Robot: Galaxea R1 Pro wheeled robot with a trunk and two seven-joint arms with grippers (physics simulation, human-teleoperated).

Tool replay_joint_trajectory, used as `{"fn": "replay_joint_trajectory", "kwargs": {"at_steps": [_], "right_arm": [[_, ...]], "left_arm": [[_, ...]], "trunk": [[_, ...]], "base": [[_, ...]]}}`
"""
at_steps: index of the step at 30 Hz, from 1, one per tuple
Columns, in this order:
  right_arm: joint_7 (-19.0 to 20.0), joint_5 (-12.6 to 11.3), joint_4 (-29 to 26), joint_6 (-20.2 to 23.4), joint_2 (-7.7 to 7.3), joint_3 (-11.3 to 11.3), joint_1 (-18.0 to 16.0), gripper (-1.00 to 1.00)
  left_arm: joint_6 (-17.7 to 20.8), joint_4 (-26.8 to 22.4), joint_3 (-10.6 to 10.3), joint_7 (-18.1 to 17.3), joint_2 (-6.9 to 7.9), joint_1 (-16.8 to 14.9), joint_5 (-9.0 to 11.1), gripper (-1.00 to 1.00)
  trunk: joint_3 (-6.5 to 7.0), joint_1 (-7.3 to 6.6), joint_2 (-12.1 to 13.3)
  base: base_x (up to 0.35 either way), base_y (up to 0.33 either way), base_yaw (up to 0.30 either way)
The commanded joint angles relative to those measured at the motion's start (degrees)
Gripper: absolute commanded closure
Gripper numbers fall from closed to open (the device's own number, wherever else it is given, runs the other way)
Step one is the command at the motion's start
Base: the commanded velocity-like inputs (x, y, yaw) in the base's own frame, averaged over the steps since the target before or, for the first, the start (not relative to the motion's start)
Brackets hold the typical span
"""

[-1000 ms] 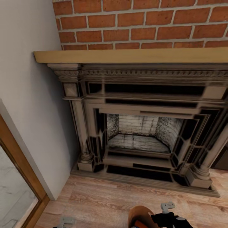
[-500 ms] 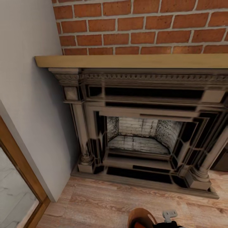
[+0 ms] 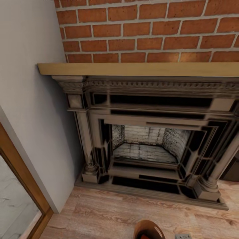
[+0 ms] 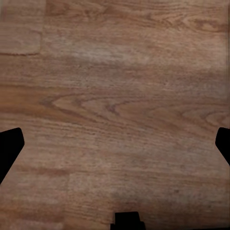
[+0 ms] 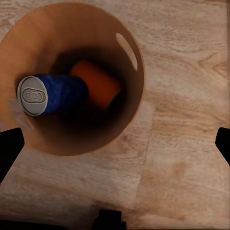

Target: Put the three can of soda from the living room inside the tash can in the kitchen.

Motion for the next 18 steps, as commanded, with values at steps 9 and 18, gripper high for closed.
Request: {"fn": "replay_joint_trajectory", "kwargs": {"at_steps": [9, 18], "right_arm": [[-0.13, 0.00, 5.29, -6.93, -1.51, -1.00, 1.93, -1.00], [-0.31, -0.04, 13.25, -14.65, -3.43, -1.20, 2.26, -1.00]], "left_arm": [[-4.10, 0.74, 0.11, 0.00, 0.20, 0.48, 0.00, -1.00], [-9.32, 3.96, 0.16, 0.00, 0.30, 0.90, 0.04, -1.00]], "trunk": [[1.62, -1.98, 3.62], [3.24, -3.96, 7.23]], "base": [[0.000, 0.000, 0.000], [0.000, 0.000, 0.000]]}}
